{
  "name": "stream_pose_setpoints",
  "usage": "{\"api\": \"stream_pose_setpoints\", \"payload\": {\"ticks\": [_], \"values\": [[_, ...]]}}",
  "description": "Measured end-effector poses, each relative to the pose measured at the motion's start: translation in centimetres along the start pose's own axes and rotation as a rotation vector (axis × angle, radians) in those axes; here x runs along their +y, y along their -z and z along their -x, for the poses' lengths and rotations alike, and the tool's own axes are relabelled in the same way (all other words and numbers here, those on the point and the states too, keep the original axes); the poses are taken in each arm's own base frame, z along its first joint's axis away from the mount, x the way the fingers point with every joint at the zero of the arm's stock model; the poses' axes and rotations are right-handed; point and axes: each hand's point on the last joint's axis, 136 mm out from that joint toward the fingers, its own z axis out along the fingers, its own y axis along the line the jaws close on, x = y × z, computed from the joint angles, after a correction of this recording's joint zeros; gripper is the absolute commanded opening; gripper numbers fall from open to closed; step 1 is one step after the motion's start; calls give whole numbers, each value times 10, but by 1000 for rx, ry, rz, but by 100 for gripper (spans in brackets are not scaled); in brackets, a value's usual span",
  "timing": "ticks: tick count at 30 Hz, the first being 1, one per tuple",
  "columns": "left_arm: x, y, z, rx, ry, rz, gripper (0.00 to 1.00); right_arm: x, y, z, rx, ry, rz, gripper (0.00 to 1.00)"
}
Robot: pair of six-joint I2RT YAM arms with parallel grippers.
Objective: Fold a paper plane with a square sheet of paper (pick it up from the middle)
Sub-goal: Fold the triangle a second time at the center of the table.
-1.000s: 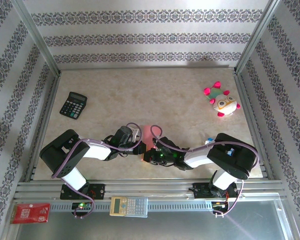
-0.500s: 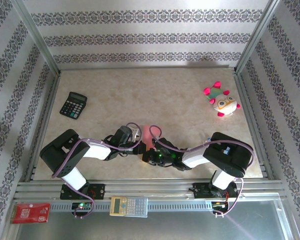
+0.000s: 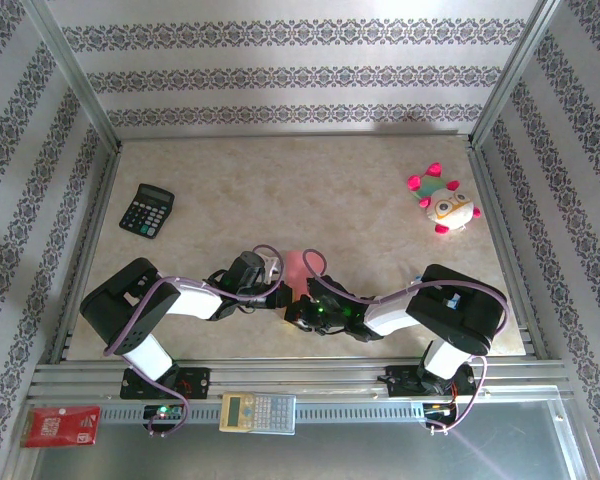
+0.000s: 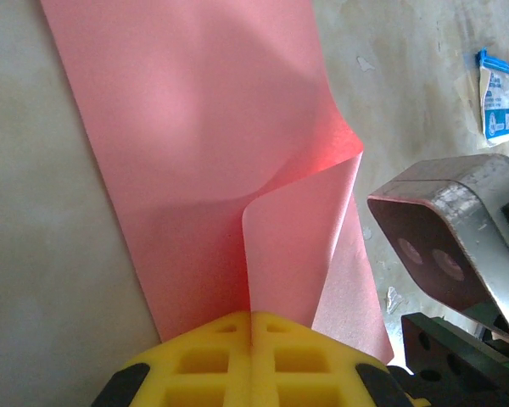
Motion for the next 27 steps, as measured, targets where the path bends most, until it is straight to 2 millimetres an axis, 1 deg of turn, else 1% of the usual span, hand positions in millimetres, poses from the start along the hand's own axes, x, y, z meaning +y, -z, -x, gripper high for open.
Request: {"api": "stream_pose_setpoints", "payload": {"ticks": [6,10,14,17,27], "values": [[0,0,0,6,3,-7,0,2,0,-2,10,-29,1,0],[0,0,0,8,3,-8,0,2,6,-3,6,-39,-12,0],[-1,-1,0,9,3,-10,0,5,12,5,-16,-47,-7,0],[-1,-1,0,10,3,-9,0,2,13,11,-26,-49,-14,0],[0,-1,0,15,3,-6,0,2,12,12,-7,-37,-27,0]]}}
